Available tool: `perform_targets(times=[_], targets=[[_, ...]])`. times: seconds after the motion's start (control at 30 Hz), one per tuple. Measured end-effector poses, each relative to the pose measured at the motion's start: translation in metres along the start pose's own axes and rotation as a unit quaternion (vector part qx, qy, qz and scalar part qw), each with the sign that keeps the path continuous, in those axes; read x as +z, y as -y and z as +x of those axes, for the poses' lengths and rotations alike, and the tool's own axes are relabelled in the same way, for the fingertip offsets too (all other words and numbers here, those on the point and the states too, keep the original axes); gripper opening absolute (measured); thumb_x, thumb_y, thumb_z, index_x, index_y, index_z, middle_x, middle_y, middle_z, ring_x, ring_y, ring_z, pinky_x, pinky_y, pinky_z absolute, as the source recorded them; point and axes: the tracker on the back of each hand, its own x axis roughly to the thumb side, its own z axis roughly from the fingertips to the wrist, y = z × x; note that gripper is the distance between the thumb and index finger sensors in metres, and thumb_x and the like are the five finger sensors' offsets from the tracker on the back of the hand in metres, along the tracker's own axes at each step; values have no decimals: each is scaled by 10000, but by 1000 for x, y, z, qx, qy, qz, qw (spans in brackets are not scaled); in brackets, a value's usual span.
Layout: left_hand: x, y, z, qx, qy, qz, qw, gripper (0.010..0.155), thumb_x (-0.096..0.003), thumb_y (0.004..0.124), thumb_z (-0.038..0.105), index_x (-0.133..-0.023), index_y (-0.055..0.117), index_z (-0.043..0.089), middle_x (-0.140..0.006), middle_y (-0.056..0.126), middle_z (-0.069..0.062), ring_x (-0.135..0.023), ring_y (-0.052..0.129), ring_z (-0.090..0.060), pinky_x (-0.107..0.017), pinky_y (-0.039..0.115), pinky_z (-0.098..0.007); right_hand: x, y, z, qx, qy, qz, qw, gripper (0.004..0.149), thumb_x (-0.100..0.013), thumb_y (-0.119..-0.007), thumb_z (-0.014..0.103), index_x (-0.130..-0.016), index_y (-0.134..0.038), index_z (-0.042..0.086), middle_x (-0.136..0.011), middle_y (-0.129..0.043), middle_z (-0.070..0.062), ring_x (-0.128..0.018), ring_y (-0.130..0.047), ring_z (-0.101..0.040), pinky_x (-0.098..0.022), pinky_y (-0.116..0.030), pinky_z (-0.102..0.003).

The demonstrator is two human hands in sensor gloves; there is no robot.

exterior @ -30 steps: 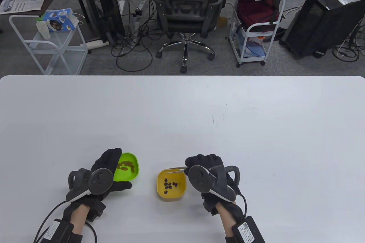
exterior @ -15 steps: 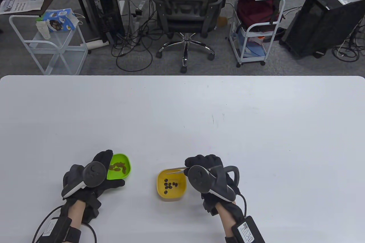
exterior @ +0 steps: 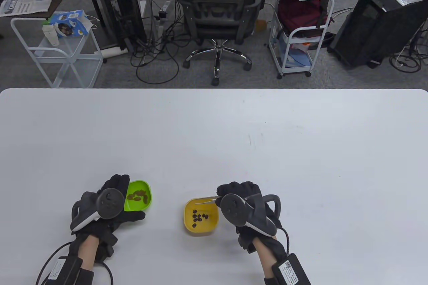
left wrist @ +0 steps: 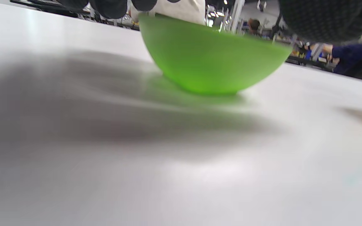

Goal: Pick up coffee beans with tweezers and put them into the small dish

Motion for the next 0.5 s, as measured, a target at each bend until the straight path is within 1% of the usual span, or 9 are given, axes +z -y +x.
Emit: perform_targets(times=[0.07, 0.1, 0.2, 0.33, 0.37, 0.4, 0.43, 0.5], targets=[[6, -6, 2, 18, 9, 20, 1000, 1169, -369, 716, 664, -1201, 304, -46, -1234, 349, -401, -1097, 520, -649, -736, 520, -718, 0, 0, 0, 0, 1, 0, 1000, 440, -415, -705, 404, -807, -813, 233, -603, -883, 69, -441, -924, -176, -696, -712, -564], [9, -8, 3, 24, 8, 21, 999, 1155, -384, 705, 657, -1199, 298, -52, -1232, 342, -405, -1094, 514, -653, -733, 512, -724, 0, 0, 0, 0, 2, 0, 1000, 440, -415, -705, 403, -807, -812, 233, -602, -884, 70, -440, -924, -176, -695, -712, -565], [17, -19, 4, 5, 7, 1, 1000, 1133, -418, 667, 651, -1198, 270, -67, -1233, 319, -414, -1096, 510, -656, -736, 511, -725, 0, 0, 1, -3, 4, -2, 1000, 439, -416, -705, 403, -807, -813, 233, -603, -884, 67, -442, -924, -176, -697, -711, -564], [29, -33, 6, -20, 13, -2, 1000, 1059, -472, 599, 629, -1200, 274, -69, -1239, 312, -403, -1102, 517, -645, -743, 515, -721, 0, -1, 1, -2, 7, -1, 1000, 441, -415, -706, 404, -807, -812, 234, -603, -884, 69, -441, -925, -175, -697, -712, -563], [33, -35, 5, -31, 12, -5, 999, 1011, -499, 552, 606, -1203, 272, -62, -1244, 308, -395, -1108, 515, -640, -746, 515, -721, 0, -1, 2, -2, 8, 0, 1000, 441, -416, -705, 405, -808, -812, 233, -602, -884, 70, -442, -925, -175, -696, -712, -564], [37, -37, 3, -37, 11, -1, 999, 922, -539, 476, 552, -1204, 280, -57, -1251, 315, -372, -1109, 522, -637, -746, 520, -722, 0, -1, 2, -3, 8, 1, 1000, 442, -415, -706, 405, -807, -813, 233, -603, -884, 70, -441, -925, -176, -695, -712, -565], [40, -37, 1, -26, 17, 4, 999, 868, -558, 441, 508, -1204, 286, -51, -1253, 322, -361, -1105, 525, -641, -741, 521, -725, 0, -1, 2, -3, 8, 0, 1000, 440, -416, -706, 405, -807, -813, 233, -603, -884, 69, -441, -926, -175, -696, -712, -564], [42, -36, -4, 7, 21, 10, 1000, 807, -578, 408, 451, -1203, 293, -46, -1254, 326, -356, -1112, 507, -632, -741, 514, -726, 0, -1, 2, -4, 10, 1, 1000, 441, -415, -708, 406, -807, -813, 234, -602, -885, 71, -441, -926, -175, -696, -713, -564]])
